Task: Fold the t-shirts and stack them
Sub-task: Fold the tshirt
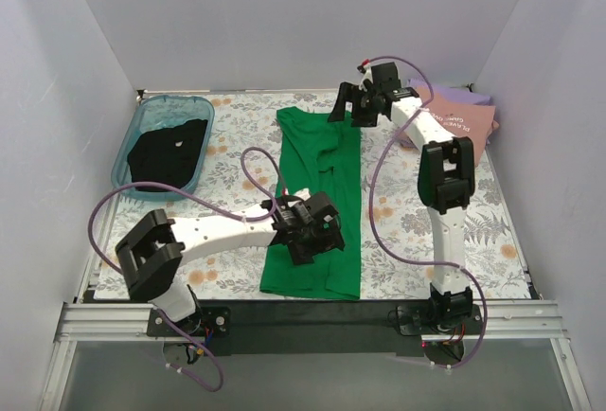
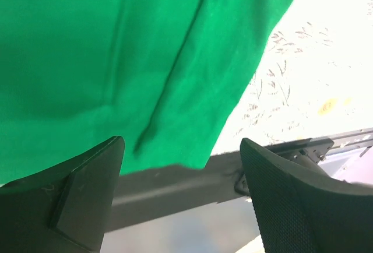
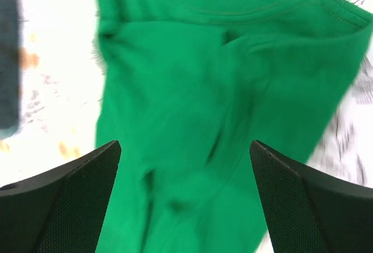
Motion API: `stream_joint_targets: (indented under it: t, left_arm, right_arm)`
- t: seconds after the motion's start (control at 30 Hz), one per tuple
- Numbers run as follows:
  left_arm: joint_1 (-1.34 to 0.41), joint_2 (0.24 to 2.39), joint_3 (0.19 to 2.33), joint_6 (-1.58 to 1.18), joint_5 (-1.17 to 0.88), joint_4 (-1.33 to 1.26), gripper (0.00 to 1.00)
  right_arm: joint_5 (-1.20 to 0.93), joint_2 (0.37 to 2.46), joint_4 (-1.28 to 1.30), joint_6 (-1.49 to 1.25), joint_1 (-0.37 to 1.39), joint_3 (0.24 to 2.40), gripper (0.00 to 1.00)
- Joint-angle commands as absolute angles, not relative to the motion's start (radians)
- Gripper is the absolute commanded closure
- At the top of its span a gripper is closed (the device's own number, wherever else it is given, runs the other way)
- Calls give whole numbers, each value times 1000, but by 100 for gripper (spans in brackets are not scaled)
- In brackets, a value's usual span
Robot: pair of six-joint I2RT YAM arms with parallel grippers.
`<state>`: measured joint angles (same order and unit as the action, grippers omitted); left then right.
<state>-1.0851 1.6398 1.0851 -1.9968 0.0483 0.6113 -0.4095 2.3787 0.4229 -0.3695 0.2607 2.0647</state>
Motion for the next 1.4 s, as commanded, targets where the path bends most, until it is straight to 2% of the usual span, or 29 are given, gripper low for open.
stream_joint_targets:
  t: [0.0, 0.1, 0.17, 0.23, 0.27, 0.37, 0.53, 0.63, 0.8, 0.9, 1.0, 1.1, 1.17, 1.27, 1.37]
  left_arm:
    - [-1095, 1484, 1079, -2069, 184, 770, 19]
    - [-1094, 1346, 990, -2147, 279, 911, 13]
    - [-1088, 1237, 918, -2201, 339, 1013, 10]
    - [-1075, 1165, 878, -2218, 354, 1038, 7]
    - [-1072, 1105, 836, -2218, 357, 1049, 7]
    - [-1060, 1023, 746, -2227, 365, 1066, 5]
    - [-1043, 977, 675, -2114, 269, 937, 3]
    - [-1042, 1032, 661, -2129, 258, 962, 3]
    - [-1031, 1084, 600, -2092, 201, 868, 18]
    - [-1023, 1117, 554, -2071, 140, 784, 23]
    - [-1009, 1138, 523, -2060, 103, 723, 32]
    - [-985, 1160, 492, -2063, 58, 698, 46]
    - [-977, 1166, 477, -2059, 16, 684, 60]
    - [-976, 1157, 466, -2060, 2, 670, 72]
    - [-977, 1146, 433, -2057, -57, 615, 84]
  right_arm:
    - [-318, 2099, 431, -312, 297, 1996, 2]
    - [-205, 1877, 399, -298, 336, 1763, 2]
    - [-181, 1657, 294, -316, 347, 1481, 2]
    - [-225, 1421, 174, -374, 347, 1273, 1]
    - [-263, 1345, 143, -389, 347, 1103, 2]
    - [-287, 1061, 120, -432, 373, 804, 2]
    - [-215, 716, 297, -616, 484, 523, 2]
    - [-157, 628, 428, -704, 618, 402, 2]
    - [-66, 655, 426, -836, 849, 315, 4]
    - [-23, 738, 404, -903, 963, 316, 6]
    - [29, 801, 402, -942, 1024, 340, 11]
    - [47, 845, 400, -968, 1046, 344, 16]
    - [49, 862, 396, -997, 1051, 336, 18]
    - [48, 864, 388, -1035, 1075, 325, 21]
    - [45, 861, 388, -1065, 1100, 314, 30]
